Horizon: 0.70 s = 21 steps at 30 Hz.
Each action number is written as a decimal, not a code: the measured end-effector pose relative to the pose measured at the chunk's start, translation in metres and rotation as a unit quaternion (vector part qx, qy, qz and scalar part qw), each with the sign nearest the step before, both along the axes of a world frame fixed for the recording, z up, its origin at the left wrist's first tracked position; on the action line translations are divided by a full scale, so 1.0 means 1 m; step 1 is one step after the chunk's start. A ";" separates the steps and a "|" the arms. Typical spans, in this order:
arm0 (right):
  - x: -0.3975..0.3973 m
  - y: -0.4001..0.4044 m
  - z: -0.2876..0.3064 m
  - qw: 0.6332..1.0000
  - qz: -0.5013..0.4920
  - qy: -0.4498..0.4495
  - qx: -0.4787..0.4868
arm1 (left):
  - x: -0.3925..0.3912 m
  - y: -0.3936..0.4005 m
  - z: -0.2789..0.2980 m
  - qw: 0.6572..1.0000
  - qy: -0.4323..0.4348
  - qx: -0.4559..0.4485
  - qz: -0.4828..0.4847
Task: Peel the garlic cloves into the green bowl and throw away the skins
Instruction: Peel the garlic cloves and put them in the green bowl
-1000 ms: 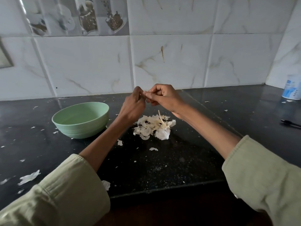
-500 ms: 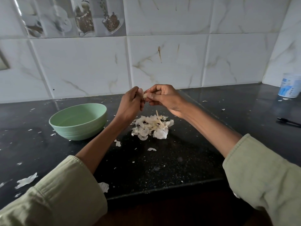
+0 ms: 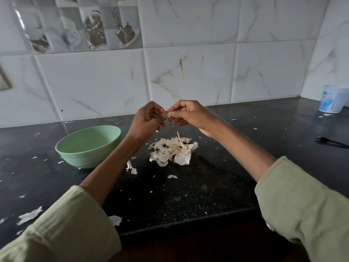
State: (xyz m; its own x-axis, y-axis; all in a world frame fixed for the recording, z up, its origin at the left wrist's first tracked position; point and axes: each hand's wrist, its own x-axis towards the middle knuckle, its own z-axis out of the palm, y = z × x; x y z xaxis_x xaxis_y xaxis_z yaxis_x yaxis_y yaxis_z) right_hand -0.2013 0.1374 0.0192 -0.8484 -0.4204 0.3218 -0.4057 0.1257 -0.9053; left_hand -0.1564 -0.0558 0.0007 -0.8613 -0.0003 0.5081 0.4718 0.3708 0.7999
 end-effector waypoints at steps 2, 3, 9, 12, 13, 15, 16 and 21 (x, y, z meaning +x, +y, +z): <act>0.000 -0.001 0.001 1.000 0.000 0.002 -0.004 | 0.002 0.002 0.003 1.000 0.021 0.008 0.010; 0.000 -0.001 0.002 1.000 0.000 0.002 -0.007 | 0.002 0.003 0.004 0.999 0.030 0.014 0.015; 0.001 -0.004 0.000 1.000 0.009 -0.004 -0.006 | 0.001 -0.001 0.004 0.998 0.055 0.031 0.027; 0.000 -0.006 -0.002 1.000 -0.002 0.024 0.010 | 0.001 -0.002 0.003 0.997 0.051 0.052 0.035; -0.001 -0.006 -0.002 0.999 -0.006 0.033 0.017 | 0.000 -0.001 0.002 0.996 0.048 0.057 0.040; 0.000 -0.006 -0.002 0.998 -0.008 0.059 0.034 | 0.000 -0.001 0.000 0.996 0.036 0.069 0.042; 0.000 -0.006 -0.002 0.996 -0.009 0.074 0.041 | 0.000 -0.002 0.000 0.996 0.026 0.081 0.037; 0.001 -0.006 0.000 0.988 -0.033 0.139 0.066 | -0.001 0.000 0.001 0.988 -0.022 0.154 -0.012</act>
State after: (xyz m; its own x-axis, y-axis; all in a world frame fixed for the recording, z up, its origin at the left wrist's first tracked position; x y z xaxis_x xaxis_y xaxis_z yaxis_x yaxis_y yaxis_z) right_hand -0.2002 0.1313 0.0190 -0.7623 -0.4206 0.4919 -0.6229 0.2704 -0.7341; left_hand -0.1577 -0.0557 0.0017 -0.8843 -0.1288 0.4487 0.4393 0.0958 0.8932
